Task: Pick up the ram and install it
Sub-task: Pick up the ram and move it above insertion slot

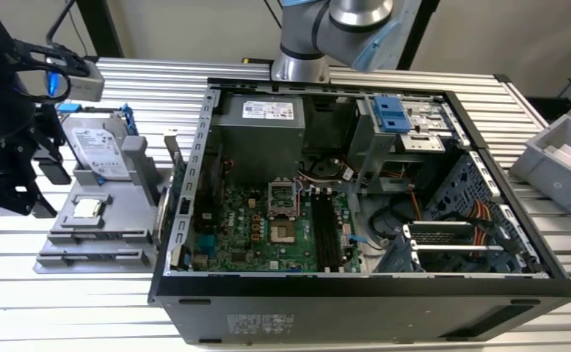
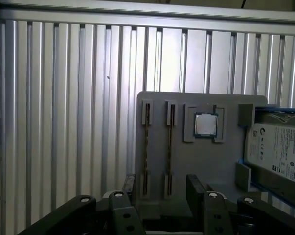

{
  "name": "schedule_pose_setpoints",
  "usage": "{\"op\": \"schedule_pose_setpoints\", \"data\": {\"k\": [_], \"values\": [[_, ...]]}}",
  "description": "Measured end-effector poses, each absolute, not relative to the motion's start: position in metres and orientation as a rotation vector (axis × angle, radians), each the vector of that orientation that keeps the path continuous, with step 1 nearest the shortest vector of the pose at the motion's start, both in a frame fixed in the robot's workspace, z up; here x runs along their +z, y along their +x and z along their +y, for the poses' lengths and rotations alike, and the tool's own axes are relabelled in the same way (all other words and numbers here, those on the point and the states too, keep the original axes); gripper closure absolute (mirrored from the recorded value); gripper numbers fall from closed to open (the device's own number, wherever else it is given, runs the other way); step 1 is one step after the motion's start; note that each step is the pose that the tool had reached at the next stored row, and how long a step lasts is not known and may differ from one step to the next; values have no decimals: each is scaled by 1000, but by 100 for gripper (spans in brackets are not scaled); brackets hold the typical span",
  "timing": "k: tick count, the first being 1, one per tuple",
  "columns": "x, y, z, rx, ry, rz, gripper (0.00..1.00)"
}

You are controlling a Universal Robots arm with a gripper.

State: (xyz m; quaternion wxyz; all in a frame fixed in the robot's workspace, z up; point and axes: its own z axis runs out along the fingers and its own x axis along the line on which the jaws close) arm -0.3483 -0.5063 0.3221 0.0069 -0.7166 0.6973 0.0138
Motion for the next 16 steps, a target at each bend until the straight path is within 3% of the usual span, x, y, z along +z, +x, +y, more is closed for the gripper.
{"op": "schedule_pose_setpoints", "data": {"k": [16], "values": [[313,-348,-506,42,-2242,2182,0]]}}
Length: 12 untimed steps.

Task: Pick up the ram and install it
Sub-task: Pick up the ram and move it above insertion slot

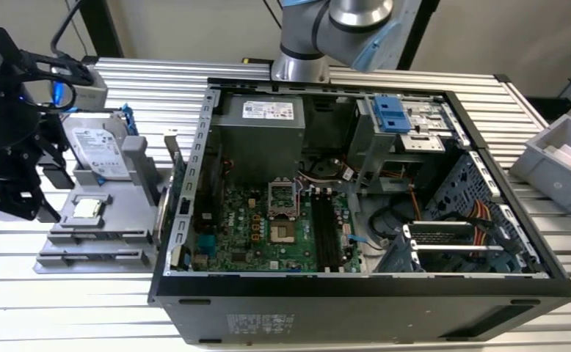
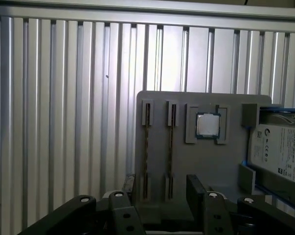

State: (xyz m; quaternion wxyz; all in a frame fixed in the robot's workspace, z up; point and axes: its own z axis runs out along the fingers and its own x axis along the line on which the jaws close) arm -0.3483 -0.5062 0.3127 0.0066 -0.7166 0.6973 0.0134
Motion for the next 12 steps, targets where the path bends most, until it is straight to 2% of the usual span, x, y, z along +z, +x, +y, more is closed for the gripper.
{"op": "schedule_pose_setpoints", "data": {"k": [12], "values": [[306,-348,-506,41,-2242,2182,0]]}}
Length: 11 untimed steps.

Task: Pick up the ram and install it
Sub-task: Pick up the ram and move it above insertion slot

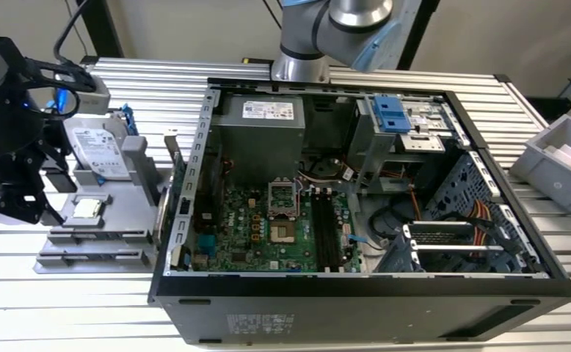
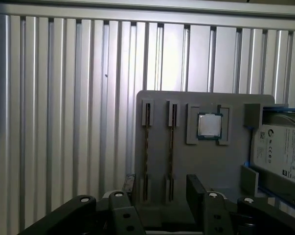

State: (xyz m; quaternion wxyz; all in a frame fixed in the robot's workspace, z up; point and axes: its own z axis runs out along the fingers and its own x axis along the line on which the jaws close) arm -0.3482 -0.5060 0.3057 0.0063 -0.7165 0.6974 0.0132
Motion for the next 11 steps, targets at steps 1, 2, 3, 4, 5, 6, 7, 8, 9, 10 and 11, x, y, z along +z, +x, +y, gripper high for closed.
{"op": "schedule_pose_setpoints", "data": {"k": [1,2,3,4,5,6,7,8,9,10,11], "values": [[305,-348,-506,42,-2242,2182,0],[304,-348,-506,42,-2242,2182,0],[304,-348,-506,42,-2242,2182,0],[303,-347,-506,42,-2242,2182,0],[302,-347,-506,42,-2242,2182,0],[301,-347,-506,42,-2242,2182,0],[301,-347,-507,42,-2242,2182,0],[300,-347,-507,42,-2242,2182,0],[299,-347,-507,42,-2242,2182,0],[298,-347,-508,42,-2242,2182,0],[298,-347,-509,42,-2242,2182,0]]}}
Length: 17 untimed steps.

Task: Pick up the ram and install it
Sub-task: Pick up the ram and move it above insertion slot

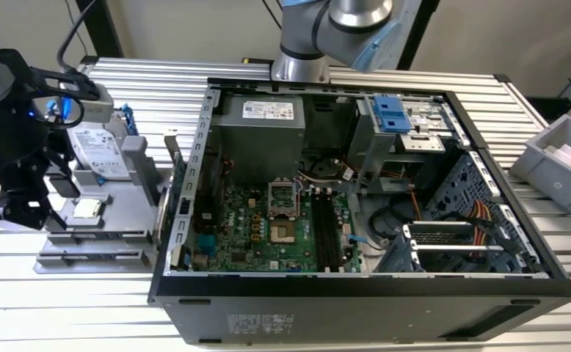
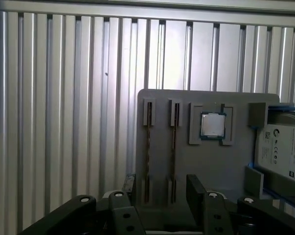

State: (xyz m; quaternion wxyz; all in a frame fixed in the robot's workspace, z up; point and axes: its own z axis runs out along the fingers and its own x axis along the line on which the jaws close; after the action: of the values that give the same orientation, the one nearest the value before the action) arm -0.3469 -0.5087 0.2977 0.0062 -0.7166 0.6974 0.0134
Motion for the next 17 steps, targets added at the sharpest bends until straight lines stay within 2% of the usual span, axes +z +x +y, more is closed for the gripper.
{"op": "schedule_pose_setpoints", "data": {"k": [17], "values": [[287,-347,-511,40,-2244,2184,0]]}}
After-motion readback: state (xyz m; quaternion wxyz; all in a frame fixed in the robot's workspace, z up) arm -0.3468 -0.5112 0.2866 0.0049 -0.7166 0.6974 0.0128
